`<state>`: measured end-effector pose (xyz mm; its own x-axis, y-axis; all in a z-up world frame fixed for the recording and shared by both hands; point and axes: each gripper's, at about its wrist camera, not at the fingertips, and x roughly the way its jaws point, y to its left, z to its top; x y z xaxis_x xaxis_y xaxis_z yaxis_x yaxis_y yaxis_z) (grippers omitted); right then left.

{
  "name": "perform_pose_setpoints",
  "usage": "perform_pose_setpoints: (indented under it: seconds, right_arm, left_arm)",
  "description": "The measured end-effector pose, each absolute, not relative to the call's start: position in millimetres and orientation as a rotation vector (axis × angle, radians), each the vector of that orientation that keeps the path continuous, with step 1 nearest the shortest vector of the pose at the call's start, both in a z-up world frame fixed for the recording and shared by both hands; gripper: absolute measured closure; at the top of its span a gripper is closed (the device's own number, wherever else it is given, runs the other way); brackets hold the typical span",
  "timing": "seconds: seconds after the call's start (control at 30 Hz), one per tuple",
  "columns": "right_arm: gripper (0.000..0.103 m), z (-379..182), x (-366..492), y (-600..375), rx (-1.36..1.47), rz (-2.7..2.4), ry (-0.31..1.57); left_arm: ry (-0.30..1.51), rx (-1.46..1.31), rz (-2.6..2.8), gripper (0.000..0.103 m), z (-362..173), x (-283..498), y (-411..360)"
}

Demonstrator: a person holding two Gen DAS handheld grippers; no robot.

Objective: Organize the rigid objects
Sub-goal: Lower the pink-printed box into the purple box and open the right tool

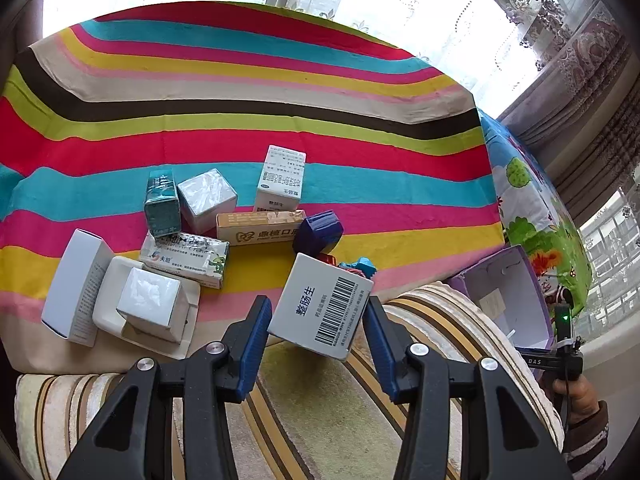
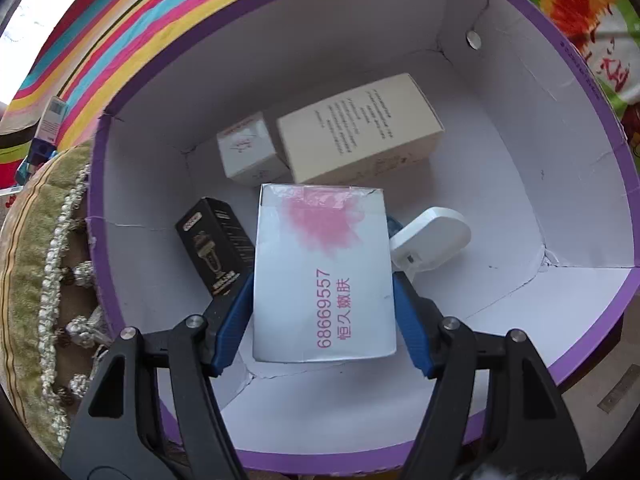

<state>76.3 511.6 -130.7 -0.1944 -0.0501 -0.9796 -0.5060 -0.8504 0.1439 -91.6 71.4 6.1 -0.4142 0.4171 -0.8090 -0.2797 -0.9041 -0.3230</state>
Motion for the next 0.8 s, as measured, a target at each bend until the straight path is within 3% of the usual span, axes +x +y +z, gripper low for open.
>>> perform_pose_setpoints:
  seconds: [0.37, 0.8]
  right_arm:
    - [0.032, -145.4, 52.4, 490.0, -1.837, 2.091, 0.337]
    - [0.029, -154.1, 57.3, 490.4, -1.954, 2.071, 0.410]
  left_arm:
    - [-0.146, -1.367, 2.320, 0.055, 12.9, -86.1, 86.0]
    - [-0.126, -1.333, 2.280, 0.055, 19.6, -78.8, 104.2]
